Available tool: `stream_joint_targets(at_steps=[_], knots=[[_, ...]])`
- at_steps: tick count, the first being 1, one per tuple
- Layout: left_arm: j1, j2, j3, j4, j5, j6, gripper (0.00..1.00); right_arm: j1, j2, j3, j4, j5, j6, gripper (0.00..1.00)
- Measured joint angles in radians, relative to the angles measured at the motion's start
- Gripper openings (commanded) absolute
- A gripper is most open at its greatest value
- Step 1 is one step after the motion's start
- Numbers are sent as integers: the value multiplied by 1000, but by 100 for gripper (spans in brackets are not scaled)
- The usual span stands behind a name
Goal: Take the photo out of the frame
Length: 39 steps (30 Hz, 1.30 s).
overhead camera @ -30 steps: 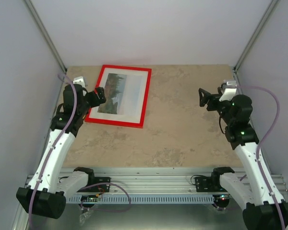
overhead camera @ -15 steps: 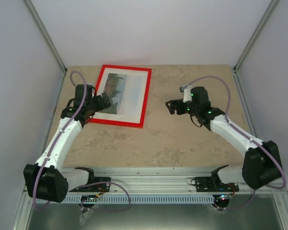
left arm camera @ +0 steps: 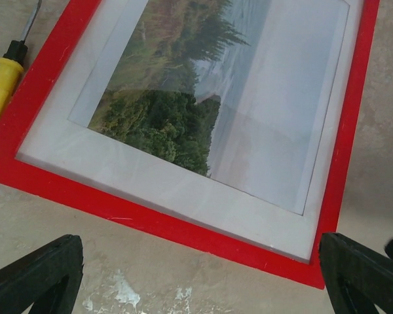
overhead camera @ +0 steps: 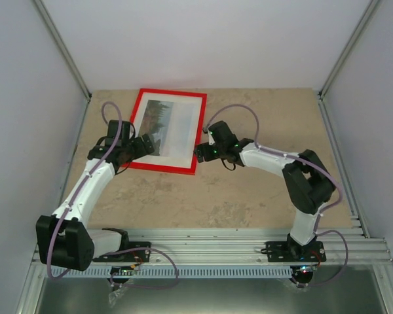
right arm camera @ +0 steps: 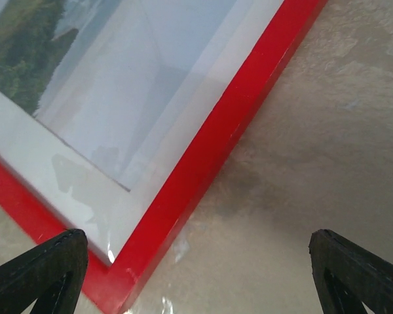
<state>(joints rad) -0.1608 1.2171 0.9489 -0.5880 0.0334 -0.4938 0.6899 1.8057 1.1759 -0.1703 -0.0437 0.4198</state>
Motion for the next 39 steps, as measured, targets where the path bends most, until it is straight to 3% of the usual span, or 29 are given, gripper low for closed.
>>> stream_joint_targets(at_steps=[8, 17, 26, 39], knots=[[0, 13, 0, -23, 8, 21, 100, 57, 178, 167, -77, 99, 19, 92], [0, 31, 0, -33, 17, 34, 100, 92, 269, 215, -156, 153, 26, 93], [0, 32, 0, -34, 31, 41, 100, 87, 256, 208, -166, 183, 17, 94], [0, 34, 0, -34, 47, 41, 100, -77, 64, -32, -159, 206, -71, 96]])
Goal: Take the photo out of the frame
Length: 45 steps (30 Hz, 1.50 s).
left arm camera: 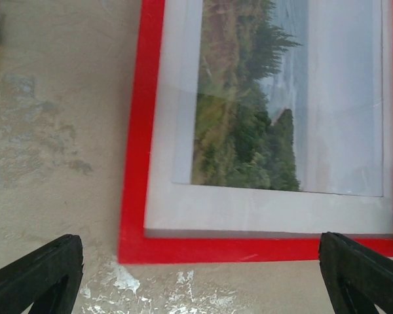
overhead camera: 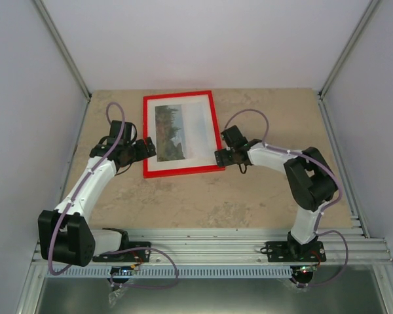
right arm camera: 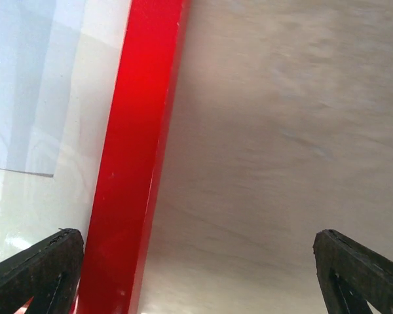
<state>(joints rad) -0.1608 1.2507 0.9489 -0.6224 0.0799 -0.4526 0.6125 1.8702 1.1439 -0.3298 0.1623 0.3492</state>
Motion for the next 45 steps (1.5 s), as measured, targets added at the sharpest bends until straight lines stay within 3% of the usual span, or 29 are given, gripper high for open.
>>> stream_joint_targets(at_steps=[13, 18, 26, 35, 45], knots=[[0, 90, 0, 1, 74, 1, 100, -226, -129, -121, 0, 32, -101, 97], [0, 137, 0, 9, 76, 4, 98, -249, -154, -121, -5, 16, -106, 96], [3, 336, 42, 23, 13, 12, 83, -207, -224, -121, 15, -91, -105, 94], [30, 540, 204, 38, 14, 38, 56, -77, -225, -121, 23, -137, -124, 94], [44, 639, 270, 35, 46, 65, 32, 48, -243, -121, 39, -152, -176, 94]])
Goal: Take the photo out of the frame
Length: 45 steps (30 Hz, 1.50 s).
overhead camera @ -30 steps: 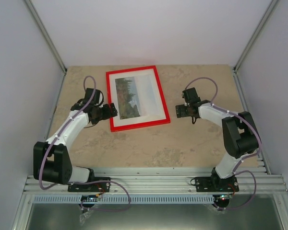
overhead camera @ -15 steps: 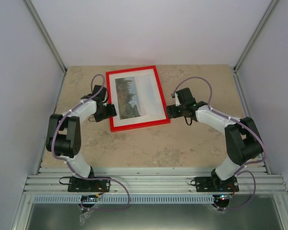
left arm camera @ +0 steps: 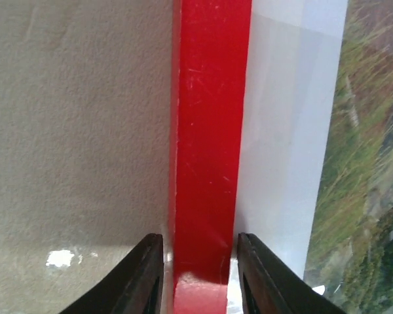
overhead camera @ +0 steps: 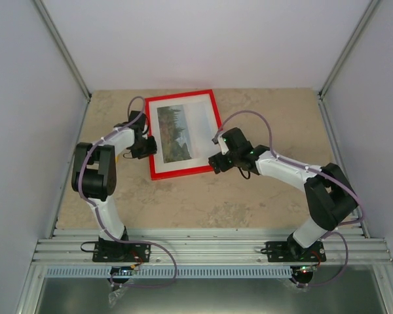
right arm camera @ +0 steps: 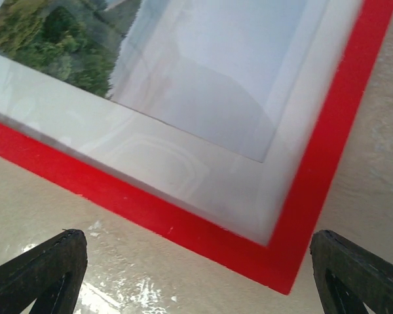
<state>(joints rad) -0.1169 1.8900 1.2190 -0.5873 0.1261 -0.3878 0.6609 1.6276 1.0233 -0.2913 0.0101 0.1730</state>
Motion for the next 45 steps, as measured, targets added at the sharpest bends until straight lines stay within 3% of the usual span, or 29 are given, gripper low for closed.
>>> stream_joint_targets(at_steps=[13, 21, 34, 45], knots=[[-23, -4, -2, -4, 8, 34, 5, 127, -14, -45, 48, -2, -149, 95], [-74, -33, -32, -16, 4, 11, 0, 262, -37, -94, 96, 58, -264, 95], [-99, -170, -62, -122, 0, -10, 0, 510, -19, -192, 274, 449, -467, 92], [-111, -271, -89, -154, 11, -37, 0, 592, 137, -207, 579, 743, -658, 78]])
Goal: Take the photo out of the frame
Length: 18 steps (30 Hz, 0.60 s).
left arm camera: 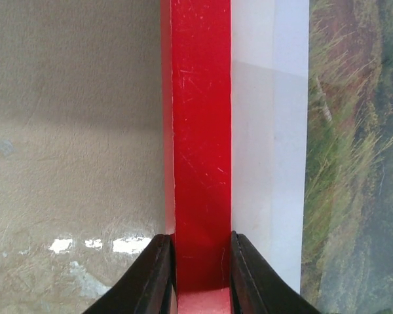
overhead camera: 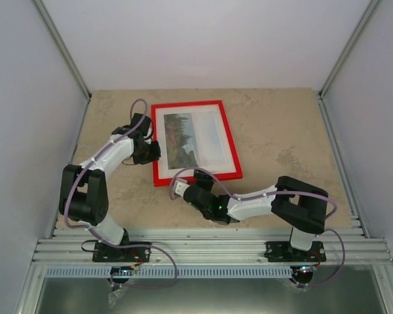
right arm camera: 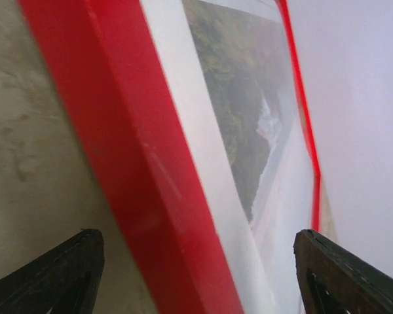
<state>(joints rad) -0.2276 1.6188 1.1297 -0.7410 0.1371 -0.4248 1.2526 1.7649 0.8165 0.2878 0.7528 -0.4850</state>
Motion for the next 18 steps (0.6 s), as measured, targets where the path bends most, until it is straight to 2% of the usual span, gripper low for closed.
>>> stream_joint_targets(at_steps=[8, 15, 18], knots=[[-3, -35, -26, -3, 2, -9, 0, 1, 92, 0, 191, 130, -149, 63], [-2, -55, -64, 35, 37, -46, 0, 12, 106, -2, 259, 164, -241, 35], [-2, -72, -78, 57, 45, -64, 0, 15, 106, -3, 253, 174, -295, 18]])
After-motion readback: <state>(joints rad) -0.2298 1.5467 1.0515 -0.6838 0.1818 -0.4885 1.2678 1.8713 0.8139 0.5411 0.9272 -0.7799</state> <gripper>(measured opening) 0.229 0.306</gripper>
